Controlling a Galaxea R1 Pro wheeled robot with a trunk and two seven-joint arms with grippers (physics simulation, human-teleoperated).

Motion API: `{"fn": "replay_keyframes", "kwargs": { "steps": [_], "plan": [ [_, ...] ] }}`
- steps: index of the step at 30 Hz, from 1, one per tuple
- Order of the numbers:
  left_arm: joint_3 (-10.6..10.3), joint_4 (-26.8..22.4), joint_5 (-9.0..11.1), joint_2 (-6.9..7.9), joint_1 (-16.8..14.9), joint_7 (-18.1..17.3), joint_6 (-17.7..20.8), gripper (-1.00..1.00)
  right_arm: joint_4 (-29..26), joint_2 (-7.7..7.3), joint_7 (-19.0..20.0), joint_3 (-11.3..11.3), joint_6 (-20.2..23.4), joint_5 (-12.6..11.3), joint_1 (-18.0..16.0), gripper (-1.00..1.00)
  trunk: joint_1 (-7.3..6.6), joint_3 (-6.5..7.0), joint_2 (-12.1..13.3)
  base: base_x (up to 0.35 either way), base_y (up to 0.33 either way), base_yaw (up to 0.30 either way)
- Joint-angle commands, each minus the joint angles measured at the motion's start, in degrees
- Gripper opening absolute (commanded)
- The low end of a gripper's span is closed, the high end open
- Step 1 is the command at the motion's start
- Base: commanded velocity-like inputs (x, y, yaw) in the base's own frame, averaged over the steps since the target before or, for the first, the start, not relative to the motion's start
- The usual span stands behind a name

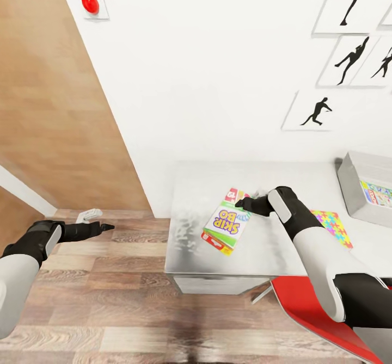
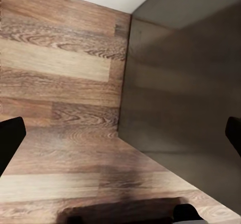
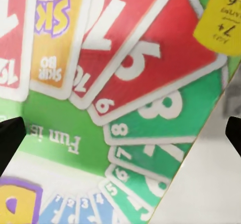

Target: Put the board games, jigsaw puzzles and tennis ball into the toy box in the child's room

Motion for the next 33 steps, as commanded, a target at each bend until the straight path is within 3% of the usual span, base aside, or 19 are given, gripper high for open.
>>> {"fn": "replay_keyframes", "kwargs": {
  "steps": [1, 33],
  "plan": [
    [0.5, 0.0, -0.5, -0.05, -0.1, -0.4, 0.4, 1.00, 0.8, -0.05, -0.5, 0.4, 0.2, -0.9, 0.0, 1.00, 0.05, -0.10, -0.1, 0.000, 0.144, 0.001],
    [0.5, -0.1, -0.5, -0.04, -0.1, -0.6, 0.5, 1.00, 0.8, 0.01, -0.3, 0.3, 0.4, -1.0, 0.0, 1.00, 0.05, -0.11, -0.1, 0.000, 0.253, 0.000]
  ]
}}
